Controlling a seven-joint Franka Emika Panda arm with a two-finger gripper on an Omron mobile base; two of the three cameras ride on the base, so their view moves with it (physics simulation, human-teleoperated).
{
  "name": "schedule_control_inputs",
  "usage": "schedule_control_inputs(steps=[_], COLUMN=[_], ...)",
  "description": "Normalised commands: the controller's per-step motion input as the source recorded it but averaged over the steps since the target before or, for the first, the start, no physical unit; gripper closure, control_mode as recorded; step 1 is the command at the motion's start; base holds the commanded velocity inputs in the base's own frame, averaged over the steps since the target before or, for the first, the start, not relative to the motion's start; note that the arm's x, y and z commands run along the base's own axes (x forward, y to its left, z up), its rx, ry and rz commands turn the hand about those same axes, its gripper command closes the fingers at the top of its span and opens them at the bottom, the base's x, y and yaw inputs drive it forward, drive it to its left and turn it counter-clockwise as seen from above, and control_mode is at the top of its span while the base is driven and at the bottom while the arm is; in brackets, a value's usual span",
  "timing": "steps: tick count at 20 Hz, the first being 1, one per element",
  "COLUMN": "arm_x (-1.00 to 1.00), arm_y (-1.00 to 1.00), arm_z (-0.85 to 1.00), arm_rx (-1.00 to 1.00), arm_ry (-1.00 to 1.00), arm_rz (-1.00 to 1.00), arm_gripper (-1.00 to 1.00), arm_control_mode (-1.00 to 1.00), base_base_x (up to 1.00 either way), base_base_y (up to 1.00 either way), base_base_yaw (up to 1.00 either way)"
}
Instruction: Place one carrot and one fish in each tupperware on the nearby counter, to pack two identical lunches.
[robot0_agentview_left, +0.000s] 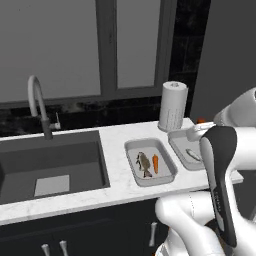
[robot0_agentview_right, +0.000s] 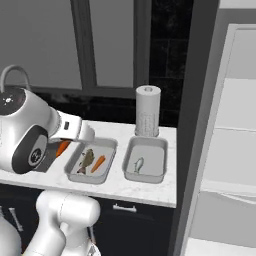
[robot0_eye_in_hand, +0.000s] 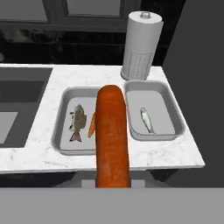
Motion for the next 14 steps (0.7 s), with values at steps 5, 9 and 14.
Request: schedule_control_inputs(steps=[5,9,14], arm_x=[0.40,0.90,0.58], arm_y=[-0.11,-0.52,-0.69], arm_z=[-0.11,-0.47,-0.78], arm_rx=[0.02,0.08,0.04], arm_ry=[0.00,0.05,0.07], arm_rz=[0.00,0.06,0.18], arm_gripper=[1.00,1.00,1.00], arm_control_mode=[-1.00,-1.00,-1.00], base_base_x=[0.60,0.00,0.00], base_base_y=[-0.16,0.00,0.00], base_base_yaw=[0.00,0.00,0.00])
